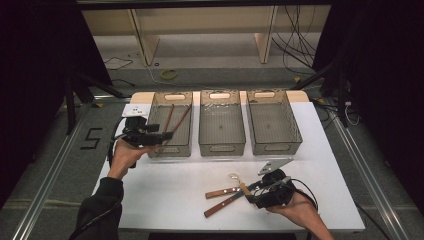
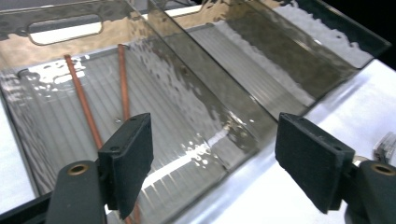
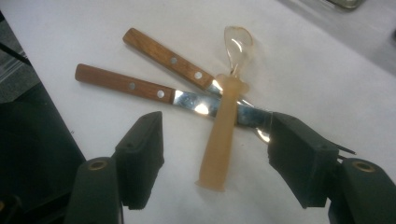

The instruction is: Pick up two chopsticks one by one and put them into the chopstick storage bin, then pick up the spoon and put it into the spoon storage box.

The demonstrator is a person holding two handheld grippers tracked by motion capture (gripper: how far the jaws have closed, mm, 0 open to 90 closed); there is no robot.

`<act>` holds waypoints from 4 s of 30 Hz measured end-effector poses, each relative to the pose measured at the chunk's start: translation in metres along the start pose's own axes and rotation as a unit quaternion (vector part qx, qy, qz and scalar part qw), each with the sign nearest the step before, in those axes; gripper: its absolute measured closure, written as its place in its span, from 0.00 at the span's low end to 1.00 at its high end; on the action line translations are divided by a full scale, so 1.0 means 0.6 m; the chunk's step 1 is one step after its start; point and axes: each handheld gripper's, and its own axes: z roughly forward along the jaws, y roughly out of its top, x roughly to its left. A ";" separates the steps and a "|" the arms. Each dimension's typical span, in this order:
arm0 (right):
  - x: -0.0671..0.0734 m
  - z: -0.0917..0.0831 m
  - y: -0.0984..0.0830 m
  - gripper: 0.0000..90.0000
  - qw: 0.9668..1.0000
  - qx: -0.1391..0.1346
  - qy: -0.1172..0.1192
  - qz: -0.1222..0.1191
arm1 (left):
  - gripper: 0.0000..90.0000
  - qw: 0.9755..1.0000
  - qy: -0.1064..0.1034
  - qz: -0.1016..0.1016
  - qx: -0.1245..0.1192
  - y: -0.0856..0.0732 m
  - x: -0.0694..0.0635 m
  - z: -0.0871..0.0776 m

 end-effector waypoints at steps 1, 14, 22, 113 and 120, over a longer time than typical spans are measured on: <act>0.000 0.000 0.000 0.41 1.000 0.001 -0.003 0.001 | 0.29 1.000 -0.004 0.003 -0.006 -0.005 -0.003 -0.003; 0.002 0.007 0.001 0.42 1.000 0.000 -0.010 0.010 | 0.25 0.999 -0.035 0.025 -0.031 -0.046 -0.033 -0.007; 0.002 0.011 0.001 0.43 1.000 0.001 -0.014 0.007 | 0.23 0.998 -0.047 0.034 -0.032 -0.070 -0.051 -0.001; -0.005 0.003 0.024 0.84 0.999 -0.015 -0.041 0.027 | 0.22 0.996 -0.055 0.070 -0.022 -0.176 -0.107 -0.002; -0.014 -0.008 0.061 0.84 0.998 -0.042 -0.044 0.025 | 0.22 0.996 -0.054 0.068 -0.023 -0.176 -0.105 -0.002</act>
